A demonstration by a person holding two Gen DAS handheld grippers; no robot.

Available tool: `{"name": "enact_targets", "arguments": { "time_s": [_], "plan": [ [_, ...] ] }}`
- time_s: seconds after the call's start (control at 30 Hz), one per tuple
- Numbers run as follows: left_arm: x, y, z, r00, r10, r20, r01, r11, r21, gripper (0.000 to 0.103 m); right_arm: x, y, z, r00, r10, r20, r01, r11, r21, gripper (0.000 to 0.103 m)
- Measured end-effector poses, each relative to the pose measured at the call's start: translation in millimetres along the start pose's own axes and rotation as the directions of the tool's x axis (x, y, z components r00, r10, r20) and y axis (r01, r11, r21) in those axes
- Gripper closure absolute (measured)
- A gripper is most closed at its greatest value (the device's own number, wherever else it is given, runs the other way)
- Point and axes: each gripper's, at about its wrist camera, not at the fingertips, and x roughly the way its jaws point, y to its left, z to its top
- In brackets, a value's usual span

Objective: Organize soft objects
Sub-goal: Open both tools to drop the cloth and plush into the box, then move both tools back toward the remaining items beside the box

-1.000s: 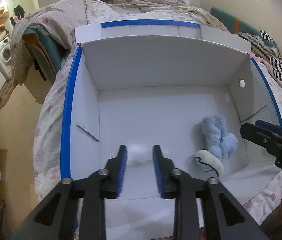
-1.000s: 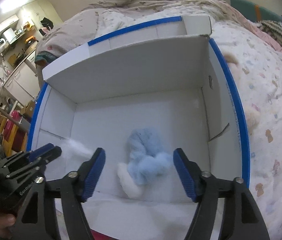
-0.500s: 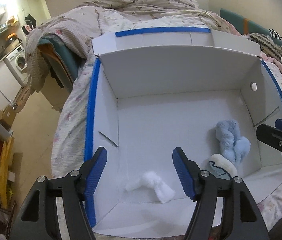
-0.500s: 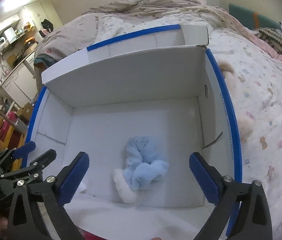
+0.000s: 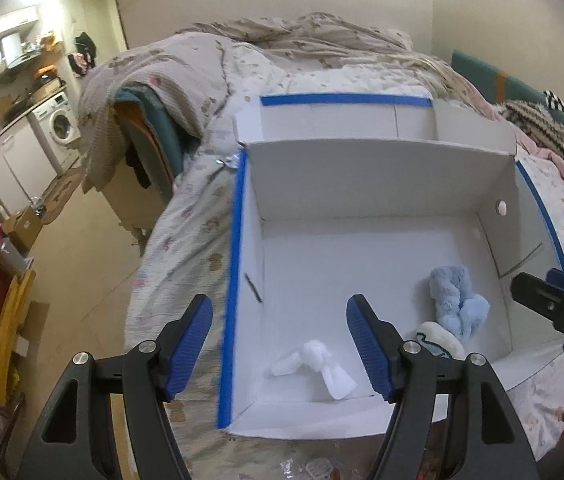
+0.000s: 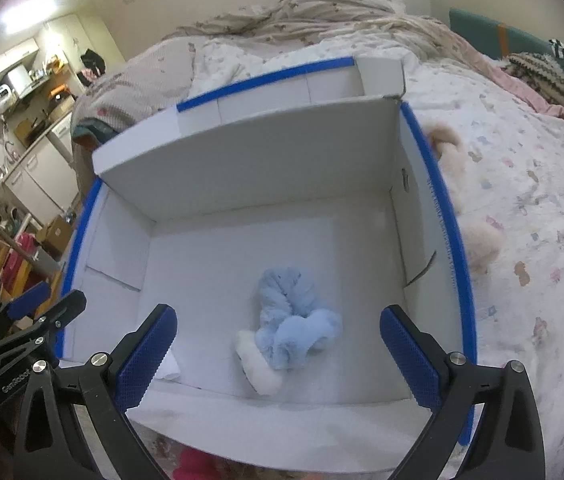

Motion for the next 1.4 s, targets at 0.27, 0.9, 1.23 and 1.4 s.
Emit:
{"name": "enact_targets", "arguments": {
  "time_s": [0.27,0.9,1.23,1.4],
  "plan": [
    [-20.7,17.3,-6.5,0.999,0.020,0.032,-0.019,0.999,-0.038,0.032,-35.6,3.2,-7.4,0.996,0.006,0.090,-0.005,1.000,-0.014,0.000],
    [-55.6,56.9,-41.9,1.000,0.023,0.004,-0.022,0.989,-0.146,0.031,-73.7,-3.4,-46.3,0.993,-0.009,0.120,0.008,1.000,0.011,0.000],
    [-54.4,52.0,-63.7,0.998,-0.020,-0.061,0.008,0.981,-0.192,0.031,-79.1,-15.2,-65.3,0.997,-0.017,0.073,0.014,0.999,0.034,0.000],
    [-51.1,47.8,-70.2,0.997,-0.016,-0.075,0.003,0.984,-0.176,0.031,-72.4,-14.7,-73.1,0.999,0.024,0.026,-0.025,0.998,0.058,0.000]
  ]
}}
